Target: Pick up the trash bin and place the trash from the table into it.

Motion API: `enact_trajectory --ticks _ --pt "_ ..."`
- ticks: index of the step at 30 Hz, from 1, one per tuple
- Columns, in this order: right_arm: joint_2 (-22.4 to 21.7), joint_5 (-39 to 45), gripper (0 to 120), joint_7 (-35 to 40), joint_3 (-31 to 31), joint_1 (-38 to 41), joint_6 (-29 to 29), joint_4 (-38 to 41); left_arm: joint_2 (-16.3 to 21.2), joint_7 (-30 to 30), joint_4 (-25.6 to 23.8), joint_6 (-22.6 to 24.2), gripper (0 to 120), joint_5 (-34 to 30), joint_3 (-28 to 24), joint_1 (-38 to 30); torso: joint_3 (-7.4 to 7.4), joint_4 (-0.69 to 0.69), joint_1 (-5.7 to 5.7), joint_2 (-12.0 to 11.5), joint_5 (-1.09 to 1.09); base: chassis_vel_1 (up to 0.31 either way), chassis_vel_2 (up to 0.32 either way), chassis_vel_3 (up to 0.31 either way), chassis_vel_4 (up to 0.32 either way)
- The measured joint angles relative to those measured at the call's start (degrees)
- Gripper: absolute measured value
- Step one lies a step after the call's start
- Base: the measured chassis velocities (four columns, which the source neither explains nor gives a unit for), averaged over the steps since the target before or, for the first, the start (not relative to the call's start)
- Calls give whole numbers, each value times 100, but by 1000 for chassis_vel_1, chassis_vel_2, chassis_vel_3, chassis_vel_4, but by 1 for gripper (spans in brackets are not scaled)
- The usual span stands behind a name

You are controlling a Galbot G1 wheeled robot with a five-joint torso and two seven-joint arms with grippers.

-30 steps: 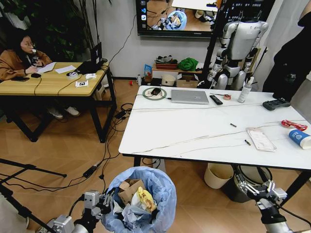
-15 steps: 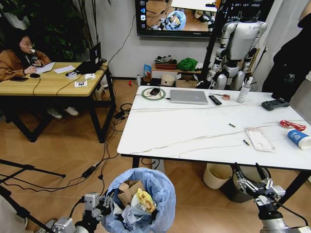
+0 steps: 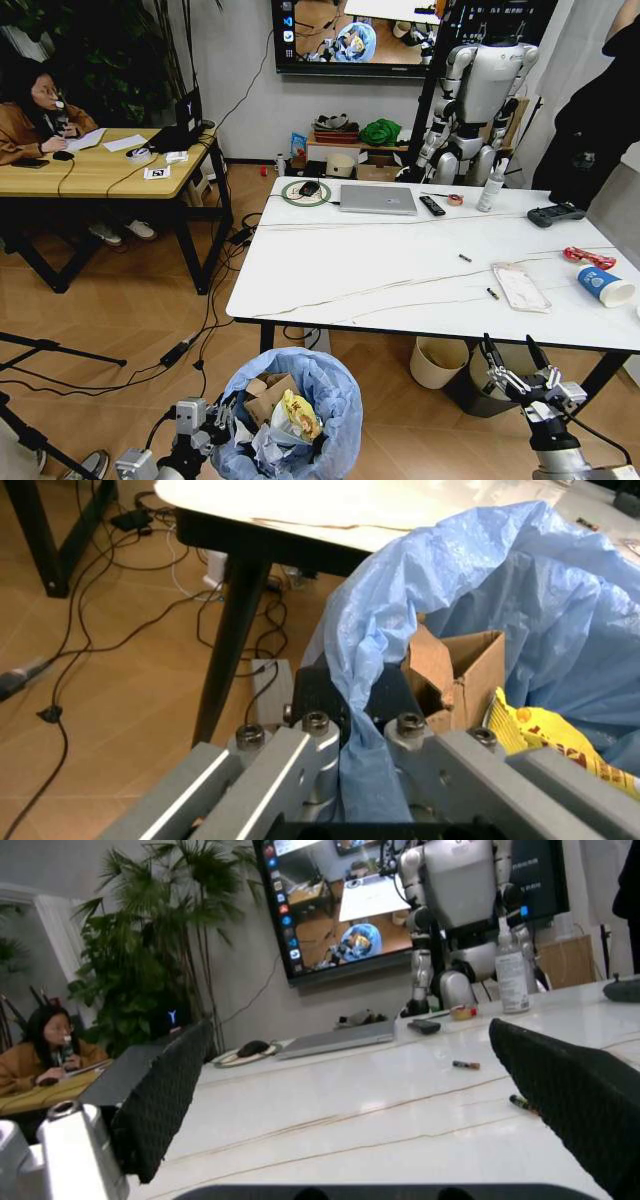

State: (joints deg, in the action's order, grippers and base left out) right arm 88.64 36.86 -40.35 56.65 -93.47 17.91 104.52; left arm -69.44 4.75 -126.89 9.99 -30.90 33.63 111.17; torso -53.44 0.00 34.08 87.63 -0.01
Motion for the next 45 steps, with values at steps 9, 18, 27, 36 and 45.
enact_trajectory --ticks 9,18,27,36,45 --pt "4 2 100 0 29 -6 -7 32 9 2 22 -3 0 -6 -60 -17 0 0 0 0 1 -71 -59 69 65" --pt "2 8 100 0 37 3 -10 37 -6 4 49 -4 0 0 -96 -29 0 0 0 0 0 -90 -88 82 76" --pt "4 14 100 0 25 21 -12 36 -24 5 53 -4 0 12 -98 -26 0 0 0 0 0 -72 -77 71 82" --pt "20 19 100 -23 22 12 0 44 -26 6 52 -5 0 29 -106 -17 0 0 0 0 1 -90 -81 102 89" --pt "24 9 100 -32 21 0 75 81 -12 8 39 -9 0 31 -104 -12 0 0 0 0 1 -81 -91 82 95"
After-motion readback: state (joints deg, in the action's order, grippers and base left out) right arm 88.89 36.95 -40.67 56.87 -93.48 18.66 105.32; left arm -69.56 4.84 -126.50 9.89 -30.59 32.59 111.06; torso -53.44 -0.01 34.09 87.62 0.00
